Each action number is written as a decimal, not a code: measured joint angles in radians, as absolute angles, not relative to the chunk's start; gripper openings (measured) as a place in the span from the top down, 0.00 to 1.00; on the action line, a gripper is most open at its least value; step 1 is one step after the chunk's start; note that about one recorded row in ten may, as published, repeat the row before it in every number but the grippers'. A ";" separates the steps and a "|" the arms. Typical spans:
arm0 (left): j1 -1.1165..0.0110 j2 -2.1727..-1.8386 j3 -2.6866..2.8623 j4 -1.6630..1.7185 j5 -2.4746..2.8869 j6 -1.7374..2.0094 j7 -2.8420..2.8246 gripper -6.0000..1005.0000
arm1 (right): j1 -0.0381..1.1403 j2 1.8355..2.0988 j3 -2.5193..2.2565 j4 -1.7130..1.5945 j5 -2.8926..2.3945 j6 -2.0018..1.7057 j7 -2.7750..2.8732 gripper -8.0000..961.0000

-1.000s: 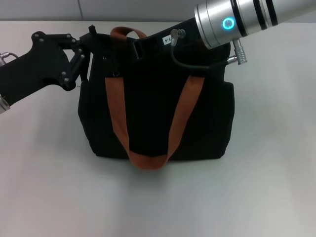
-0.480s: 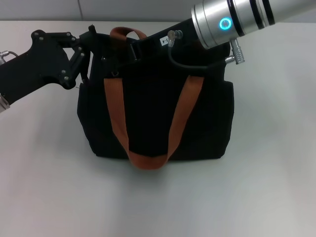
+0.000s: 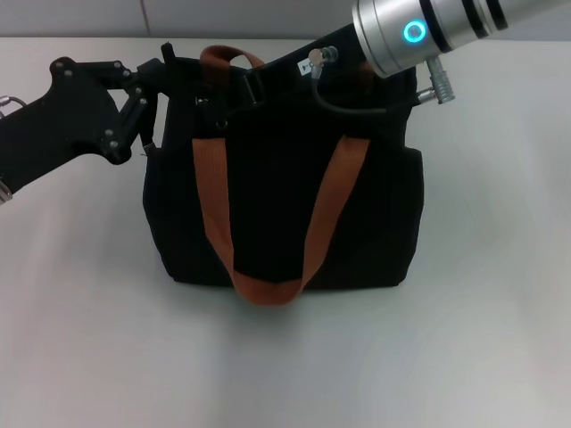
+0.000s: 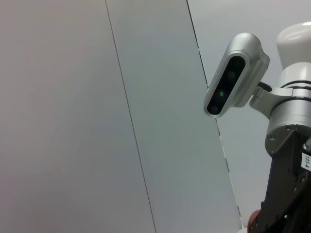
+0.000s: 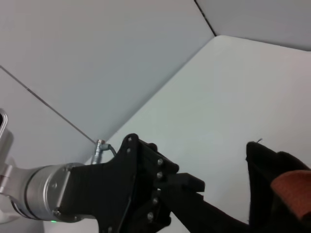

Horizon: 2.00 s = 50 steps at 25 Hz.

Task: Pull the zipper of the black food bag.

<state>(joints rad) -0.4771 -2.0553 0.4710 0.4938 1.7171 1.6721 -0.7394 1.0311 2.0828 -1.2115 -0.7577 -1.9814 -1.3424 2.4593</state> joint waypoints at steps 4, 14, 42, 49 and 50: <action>-0.476 -2.054 0.465 0.494 1.717 1.672 -0.739 0.97 | 1.013 2.083 -1.233 -0.819 -2.006 -1.342 2.504 0.99; -0.474 -2.052 0.460 0.494 1.715 1.668 -0.739 0.97 | 0.988 2.085 -1.248 -0.899 -2.071 -1.345 2.583 0.99; -0.465 -2.043 0.435 0.494 1.715 1.664 -0.747 0.97 | 0.675 2.087 -1.273 -1.432 -2.281 -1.472 2.843 0.99; -0.463 -2.043 0.437 0.494 1.716 1.665 -0.748 0.97 | 0.602 2.089 -1.258 -1.504 -2.282 -1.478 2.850 0.99; -0.463 -2.043 0.437 0.494 1.716 1.665 -0.748 0.97 | 0.595 2.089 -1.255 -1.508 -2.279 -1.478 2.850 0.99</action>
